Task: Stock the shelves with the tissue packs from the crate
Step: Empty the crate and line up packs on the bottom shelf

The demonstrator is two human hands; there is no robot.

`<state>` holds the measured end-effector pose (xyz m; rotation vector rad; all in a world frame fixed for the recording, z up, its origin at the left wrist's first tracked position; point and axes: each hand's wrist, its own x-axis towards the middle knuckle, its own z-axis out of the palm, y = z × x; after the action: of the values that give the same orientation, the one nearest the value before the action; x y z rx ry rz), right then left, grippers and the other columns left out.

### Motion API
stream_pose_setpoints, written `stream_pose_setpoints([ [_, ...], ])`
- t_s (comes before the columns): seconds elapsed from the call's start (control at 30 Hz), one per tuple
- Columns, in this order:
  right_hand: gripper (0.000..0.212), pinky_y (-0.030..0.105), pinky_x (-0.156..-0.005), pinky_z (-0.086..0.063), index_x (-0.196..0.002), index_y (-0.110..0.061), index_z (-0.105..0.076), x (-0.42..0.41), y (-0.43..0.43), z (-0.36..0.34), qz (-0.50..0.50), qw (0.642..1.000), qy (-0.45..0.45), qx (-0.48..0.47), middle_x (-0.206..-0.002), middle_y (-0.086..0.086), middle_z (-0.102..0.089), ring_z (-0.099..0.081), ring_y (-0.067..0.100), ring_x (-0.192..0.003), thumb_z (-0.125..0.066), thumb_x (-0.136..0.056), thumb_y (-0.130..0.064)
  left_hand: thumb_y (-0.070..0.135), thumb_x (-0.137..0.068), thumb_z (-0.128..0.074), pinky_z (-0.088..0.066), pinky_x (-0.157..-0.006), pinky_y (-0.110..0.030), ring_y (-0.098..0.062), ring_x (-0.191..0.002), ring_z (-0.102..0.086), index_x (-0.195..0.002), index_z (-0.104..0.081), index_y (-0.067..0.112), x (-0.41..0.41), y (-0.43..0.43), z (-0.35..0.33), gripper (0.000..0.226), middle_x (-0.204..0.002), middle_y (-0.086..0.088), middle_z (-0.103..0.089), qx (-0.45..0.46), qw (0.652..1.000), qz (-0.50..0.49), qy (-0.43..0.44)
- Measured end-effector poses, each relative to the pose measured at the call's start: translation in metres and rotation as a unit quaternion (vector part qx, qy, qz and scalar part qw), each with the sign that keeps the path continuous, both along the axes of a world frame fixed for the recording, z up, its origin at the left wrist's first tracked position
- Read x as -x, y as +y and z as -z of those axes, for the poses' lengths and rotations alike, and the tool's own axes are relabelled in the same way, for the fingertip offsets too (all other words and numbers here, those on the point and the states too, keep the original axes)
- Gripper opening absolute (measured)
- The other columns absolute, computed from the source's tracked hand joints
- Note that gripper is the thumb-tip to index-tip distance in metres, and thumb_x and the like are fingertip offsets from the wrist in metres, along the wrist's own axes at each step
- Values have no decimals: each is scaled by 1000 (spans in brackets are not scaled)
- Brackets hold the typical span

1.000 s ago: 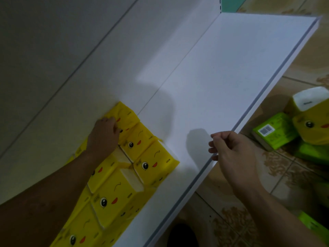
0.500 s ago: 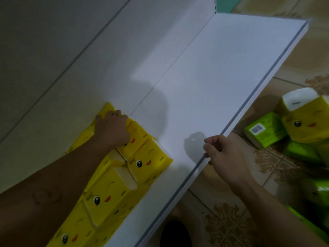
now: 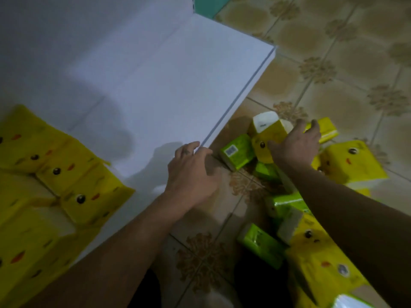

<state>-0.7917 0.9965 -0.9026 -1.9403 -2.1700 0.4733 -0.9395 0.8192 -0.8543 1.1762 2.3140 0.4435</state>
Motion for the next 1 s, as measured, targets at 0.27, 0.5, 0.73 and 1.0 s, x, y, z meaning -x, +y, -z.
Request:
stream_pose_setpoints([
  [0.27,76,50,-97,-42,-129,-3,-37,-11,28,37,41,987,30,149,-129,24,-47,-45,43,-122,-76,-76,-42,40,-91,-58,-39,-106,-42,-20,-132,-34,-134,-46,28,-8,-18,8,47,-138,2,-44,45,992,-16,-113],
  [0.5,60,48,-88,-49,-116,-12,-48,11,1,6,125,971,187,85,-115,12,-58,-56,35,-109,-74,-68,-34,40,-88,-61,-34,-109,-42,-25,-135,-28,-147,-29,21,-2,-37,6,69,-146,-6,-32,67,996,43,-51],
  [0.73,44,49,-73,-55,-98,-19,-49,88,-78,-90,-26,891,403,207,-86,1,-54,-63,27,-79,-73,-70,-41,60,-69,-72,-27,-110,-54,-32,-142,-19,-152,9,36,36,-31,-59,118,-159,-7,-7,-33,988,51,139],
  [1.0,41,36,-71,-59,-113,-17,-50,126,-163,-102,-113,780,435,435,-109,8,-64,-66,22,-92,-71,-83,-36,64,-71,-65,-40,-97,-47,-32,-118,-45,-150,16,38,105,-91,-81,116,-134,-12,-39,86,951,81,286],
])
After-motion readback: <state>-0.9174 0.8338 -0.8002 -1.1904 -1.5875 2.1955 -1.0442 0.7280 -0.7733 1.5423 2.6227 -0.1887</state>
